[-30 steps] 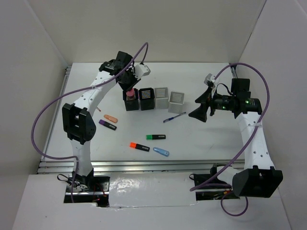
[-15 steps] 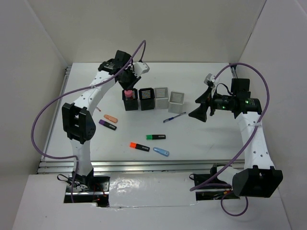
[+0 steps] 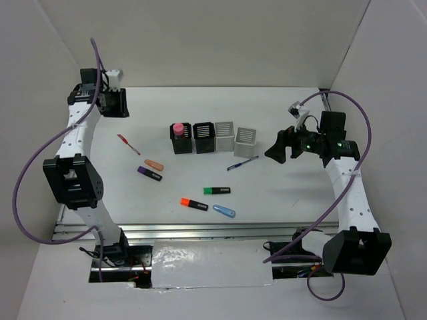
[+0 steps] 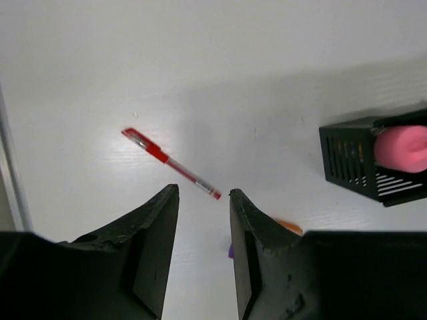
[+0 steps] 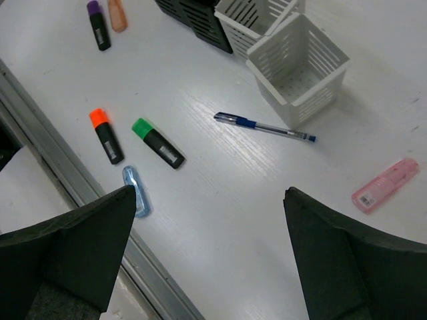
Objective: Sort the stationery into containers
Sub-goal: Pick up the pen from the center of the board.
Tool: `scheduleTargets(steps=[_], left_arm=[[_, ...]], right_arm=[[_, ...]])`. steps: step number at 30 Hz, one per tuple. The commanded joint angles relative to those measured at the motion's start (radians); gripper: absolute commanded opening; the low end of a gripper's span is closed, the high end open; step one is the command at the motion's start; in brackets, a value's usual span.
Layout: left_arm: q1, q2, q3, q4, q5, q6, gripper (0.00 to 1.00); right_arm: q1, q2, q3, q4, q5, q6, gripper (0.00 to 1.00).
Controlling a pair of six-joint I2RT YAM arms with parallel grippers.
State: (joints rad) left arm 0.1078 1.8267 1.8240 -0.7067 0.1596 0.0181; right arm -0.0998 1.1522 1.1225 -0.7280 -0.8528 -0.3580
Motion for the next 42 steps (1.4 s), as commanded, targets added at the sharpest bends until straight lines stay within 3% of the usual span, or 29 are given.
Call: scheduleTargets(steps=[1, 3, 4, 5, 8, 11, 16, 18, 26, 42], left_arm=[[0.032, -0.059, -0.122, -0.028, 0.172, 0.114, 0.49], [0.078, -0.124, -0.216, 0.012, 0.245, 0.17, 0.54], [0.098, -0.144, -0.301, 0.045, 0.265, 0.146, 0.67], [0.113, -0.152, -0.327, 0.108, 0.236, 0.11, 0.69], [0.132, -0.089, -0.296, 0.086, 0.095, -0.002, 0.62], [0.115, -0.046, -0.304, 0.134, -0.063, -0.2, 0.63], [-0.009, 0.019, -0.275, 0.153, -0.426, -0.352, 0.62], [-0.026, 0.094, -0.212, 0.104, -0.466, -0.397, 0.59], [0.01, 0.4, 0.095, -0.123, -0.499, -0.562, 0.48], [0.052, 0.483, 0.115, -0.056, -0.381, -0.569, 0.52]], right_arm=[[-0.014, -0.009, -0.012, 0.068, 0.052, 0.05, 0.97], [-0.017, -0.032, -0.032, 0.078, 0.046, 0.041, 0.97], [-0.017, -0.042, -0.049, 0.082, 0.04, 0.036, 0.97], [-0.017, -0.048, -0.053, 0.084, 0.038, 0.036, 0.97], [-0.018, -0.055, -0.066, 0.081, 0.032, 0.034, 0.97], [-0.02, -0.055, -0.069, 0.081, 0.031, 0.045, 0.97], [-0.021, -0.06, -0.072, 0.082, 0.028, 0.053, 0.97], [-0.021, -0.057, -0.072, 0.081, 0.024, 0.056, 0.97], [-0.029, -0.052, -0.059, 0.056, 0.018, 0.042, 0.97], [-0.037, -0.031, -0.073, 0.058, -0.006, 0.025, 0.97]])
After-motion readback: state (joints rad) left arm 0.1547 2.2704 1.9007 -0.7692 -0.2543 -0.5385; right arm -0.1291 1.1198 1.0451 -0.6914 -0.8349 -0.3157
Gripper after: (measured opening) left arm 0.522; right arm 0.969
